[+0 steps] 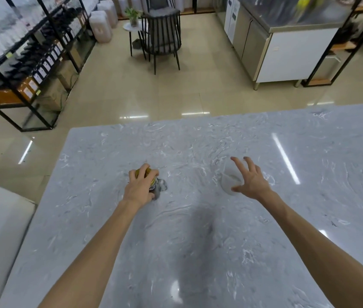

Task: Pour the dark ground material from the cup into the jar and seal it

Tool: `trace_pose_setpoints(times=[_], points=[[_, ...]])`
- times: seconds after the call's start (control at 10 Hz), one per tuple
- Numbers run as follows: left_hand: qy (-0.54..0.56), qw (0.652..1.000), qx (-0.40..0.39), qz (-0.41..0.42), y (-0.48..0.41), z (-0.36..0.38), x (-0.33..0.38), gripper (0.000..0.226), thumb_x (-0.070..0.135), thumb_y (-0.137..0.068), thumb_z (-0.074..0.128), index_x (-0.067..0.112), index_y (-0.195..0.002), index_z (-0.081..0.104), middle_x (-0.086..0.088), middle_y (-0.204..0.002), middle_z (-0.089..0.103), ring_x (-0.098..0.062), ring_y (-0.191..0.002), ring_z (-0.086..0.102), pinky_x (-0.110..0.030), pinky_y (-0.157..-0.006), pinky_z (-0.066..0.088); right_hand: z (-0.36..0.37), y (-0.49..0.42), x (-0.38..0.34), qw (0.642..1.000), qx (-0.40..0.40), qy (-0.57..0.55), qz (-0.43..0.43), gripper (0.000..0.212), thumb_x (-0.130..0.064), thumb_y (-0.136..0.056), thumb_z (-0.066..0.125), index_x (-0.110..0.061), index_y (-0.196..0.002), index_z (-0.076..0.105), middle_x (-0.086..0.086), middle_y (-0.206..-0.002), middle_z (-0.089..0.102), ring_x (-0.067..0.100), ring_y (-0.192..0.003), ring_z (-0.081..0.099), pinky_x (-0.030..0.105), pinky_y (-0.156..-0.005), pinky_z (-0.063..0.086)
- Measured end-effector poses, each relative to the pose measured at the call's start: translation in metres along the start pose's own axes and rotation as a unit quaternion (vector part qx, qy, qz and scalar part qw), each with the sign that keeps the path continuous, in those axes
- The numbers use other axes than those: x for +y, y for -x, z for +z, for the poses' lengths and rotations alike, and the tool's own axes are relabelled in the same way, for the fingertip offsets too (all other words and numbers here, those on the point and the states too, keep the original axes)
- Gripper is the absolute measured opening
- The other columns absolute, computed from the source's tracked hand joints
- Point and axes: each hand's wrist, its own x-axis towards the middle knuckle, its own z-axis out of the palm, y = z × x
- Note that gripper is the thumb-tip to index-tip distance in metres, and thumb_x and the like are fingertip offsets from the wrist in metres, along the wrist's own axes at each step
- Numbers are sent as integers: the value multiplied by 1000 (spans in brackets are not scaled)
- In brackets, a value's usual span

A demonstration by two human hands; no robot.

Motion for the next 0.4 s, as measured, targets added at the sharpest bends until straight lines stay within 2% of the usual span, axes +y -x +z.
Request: trace_pose_setpoints(times=[0.2, 0.3, 0.4], points=[[-9, 1000, -6, 8, 1, -4, -1, 79, 10, -77, 84, 29, -142, 43, 0, -160, 20, -35, -132, 23, -48, -89, 53, -2, 6, -2, 1000, -12, 21, -3, 108, -33, -78, 83, -41, -154, 7, 9, -164, 0, 40, -148, 12, 54, -116, 31], [-27, 999, -37, 10, 2, -13, 2, 90, 11, -81, 81, 33, -152, 30, 0, -166, 5, -37, -141, 14, -54, -101, 46, -5, 9, -6, 999, -20, 33, -4, 110, -35, -78, 83, -39, -154, 3, 10, -164, -7, 40, -150, -3, 56, -120, 21], [-57, 995, -77, -18, 9, -21, 10, 105, 19, -88, 77, 42, -157, 2, -1, -164, -28, -38, -150, -18, -75, -111, 10, -14, 17, -12, 997, -60, 53, 3, 118, -38, -79, 81, -38, -154, -9, 9, -161, -25, 40, -146, -25, 59, -120, 12]])
